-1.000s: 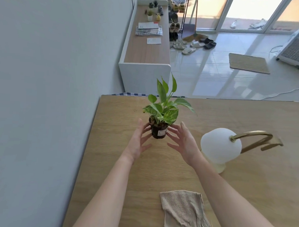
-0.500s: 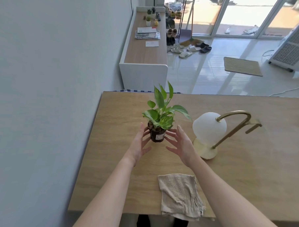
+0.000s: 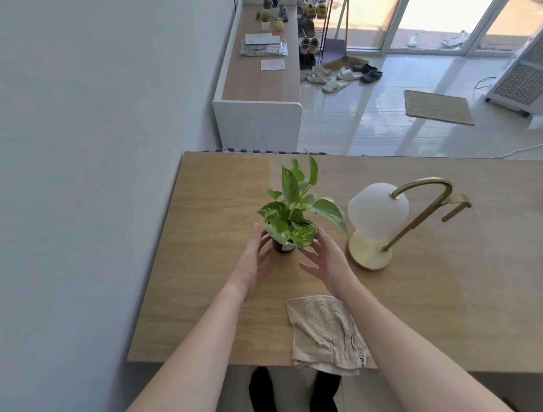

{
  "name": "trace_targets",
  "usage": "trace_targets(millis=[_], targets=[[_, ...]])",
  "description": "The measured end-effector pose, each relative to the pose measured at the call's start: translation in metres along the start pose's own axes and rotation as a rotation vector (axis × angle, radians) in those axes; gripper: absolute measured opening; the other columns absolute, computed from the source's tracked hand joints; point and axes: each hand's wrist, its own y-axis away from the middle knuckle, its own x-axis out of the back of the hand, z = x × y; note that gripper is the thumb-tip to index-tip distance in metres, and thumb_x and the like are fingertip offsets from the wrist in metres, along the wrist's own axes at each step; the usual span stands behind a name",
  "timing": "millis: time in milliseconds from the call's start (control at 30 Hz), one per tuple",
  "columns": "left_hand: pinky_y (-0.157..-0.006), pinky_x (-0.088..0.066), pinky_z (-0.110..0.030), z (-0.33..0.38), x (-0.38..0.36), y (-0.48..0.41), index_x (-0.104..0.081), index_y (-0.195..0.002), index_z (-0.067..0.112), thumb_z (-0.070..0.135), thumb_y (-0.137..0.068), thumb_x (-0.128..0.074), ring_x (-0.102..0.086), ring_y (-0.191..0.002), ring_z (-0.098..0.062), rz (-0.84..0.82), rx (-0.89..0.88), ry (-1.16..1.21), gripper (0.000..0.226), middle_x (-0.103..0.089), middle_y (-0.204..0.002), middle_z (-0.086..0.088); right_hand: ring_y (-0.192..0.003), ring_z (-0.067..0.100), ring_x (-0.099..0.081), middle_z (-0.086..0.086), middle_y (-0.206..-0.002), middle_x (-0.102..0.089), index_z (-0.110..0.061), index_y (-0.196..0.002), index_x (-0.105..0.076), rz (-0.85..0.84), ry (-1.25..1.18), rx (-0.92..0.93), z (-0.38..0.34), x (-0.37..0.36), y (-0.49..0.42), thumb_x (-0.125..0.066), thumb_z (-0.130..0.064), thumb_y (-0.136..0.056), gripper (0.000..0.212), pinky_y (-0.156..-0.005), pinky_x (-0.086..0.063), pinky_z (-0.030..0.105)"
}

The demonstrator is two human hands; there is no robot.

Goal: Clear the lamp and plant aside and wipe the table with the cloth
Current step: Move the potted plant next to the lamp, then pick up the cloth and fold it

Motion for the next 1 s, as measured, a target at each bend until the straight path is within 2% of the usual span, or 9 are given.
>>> trace_targets(millis=[233, 333, 433, 467, 567, 633, 733, 867, 1000], targets=[[-0.124, -0.038, -0.057, -0.011, 0.006, -0.005, -0.058, -0.143, 0.044, 0.083, -0.101, -0.032, -0.056, -0.142, -0.018, 0.015, 0.01, -0.021, 0.063, -0.061, -0.152, 0.012, -0.139, 0.023, -0.057, 0.001, -0.15, -0.064, -0.025, -0.153, -0.057, 0.009, 0.084, -0.044, -0.004, 0.008, -0.001, -0.04, -0.053, -0.112, 0.052, -0.119, -0.044, 0.056], [-0.111, -0.05, -0.049, -0.014, 0.011, -0.011, -0.06, -0.147, 0.03, 0.07, -0.108, -0.04, -0.061, -0.128, -0.017, 0.076, 0.019, -0.132, 0.059, -0.066, -0.14, 0.009, -0.126, 0.02, -0.066, 0.0, -0.142, -0.067, -0.033, -0.136, -0.066, 0.054, 0.417, 0.03, -0.015, 0.023, 0.007, -0.053, -0.039, -0.111, 0.028, -0.105, -0.058, 0.051], [-0.084, -0.052, -0.034, -0.029, 0.017, -0.011, -0.068, -0.128, 0.02, 0.041, -0.11, -0.059, -0.064, -0.096, -0.015, 0.203, 0.002, -0.376, 0.029, -0.072, -0.121, 0.0, -0.097, 0.015, -0.07, 0.0, -0.116, -0.075, -0.03, -0.112, -0.072, 0.152, 0.85, 0.154, -0.015, 0.054, 0.018, -0.063, -0.026, -0.106, 0.012, -0.082, -0.062, 0.037], [-0.079, -0.051, -0.033, -0.036, 0.018, -0.007, -0.069, -0.122, 0.021, 0.034, -0.108, -0.063, -0.064, -0.091, -0.015, 0.205, -0.009, -0.463, 0.02, -0.073, -0.12, -0.002, -0.093, 0.015, -0.07, 0.0, -0.11, -0.076, -0.027, -0.107, -0.074, 0.192, 0.959, 0.177, -0.011, 0.066, 0.023, -0.066, -0.023, -0.104, 0.01, -0.08, -0.059, 0.035], [-0.086, -0.053, -0.032, -0.059, 0.012, 0.007, -0.074, -0.117, 0.023, 0.028, -0.101, -0.068, -0.068, -0.098, -0.016, 0.088, -0.049, -0.738, 0.018, -0.074, -0.112, 0.005, -0.091, 0.013, -0.069, -0.01, -0.098, -0.073, -0.035, -0.095, -0.071, 0.241, 1.158, 0.142, 0.011, 0.093, 0.044, -0.072, -0.029, -0.098, 0.007, -0.087, -0.057, 0.036], [-0.092, -0.052, -0.028, -0.071, 0.001, 0.018, -0.073, -0.118, 0.028, 0.031, -0.098, -0.066, -0.066, -0.105, -0.008, -0.014, -0.098, -0.932, 0.021, -0.07, -0.111, 0.013, -0.089, 0.007, -0.066, -0.013, -0.098, -0.07, -0.036, -0.097, -0.069, 0.214, 1.236, 0.122, 0.026, 0.105, 0.054, -0.073, -0.034, -0.097, 0.004, -0.087, -0.057, 0.036], [-0.093, -0.051, -0.027, -0.083, -0.014, 0.026, -0.072, -0.116, 0.028, 0.032, -0.099, -0.065, -0.06, -0.108, -0.01, -0.076, -0.195, -1.137, 0.018, -0.063, -0.113, 0.011, -0.087, 0.004, -0.064, -0.012, -0.099, -0.065, -0.033, -0.103, -0.07, 0.2, 1.306, 0.183, 0.038, 0.112, 0.059, -0.075, -0.035, -0.095, 0.009, -0.086, -0.057, 0.035], [-0.079, -0.044, -0.022, -0.084, -0.025, 0.027, -0.066, -0.099, 0.03, 0.031, -0.1, -0.068, -0.056, -0.105, -0.011, -0.07, -0.243, -1.181, 0.003, -0.06, -0.106, 0.012, -0.089, 0.009, -0.06, -0.01, -0.098, -0.058, -0.028, -0.097, -0.068, 0.149, 1.383, 0.206, 0.043, 0.106, 0.057, -0.078, -0.033, -0.093, 0.012, -0.083, -0.053, 0.031], [-0.065, -0.036, -0.015, -0.083, -0.026, 0.026, -0.061, -0.091, 0.034, 0.031, -0.099, -0.072, -0.058, -0.092, -0.001, -0.103, -0.228, -1.161, 0.014, -0.062, -0.098, 0.017, -0.096, 0.015, -0.057, -0.011, -0.096, -0.058, -0.027, -0.089, -0.06, 0.1, 1.42, 0.232, 0.043, 0.103, 0.057, -0.077, -0.026, -0.094, 0.018, -0.084, -0.05, 0.032]])
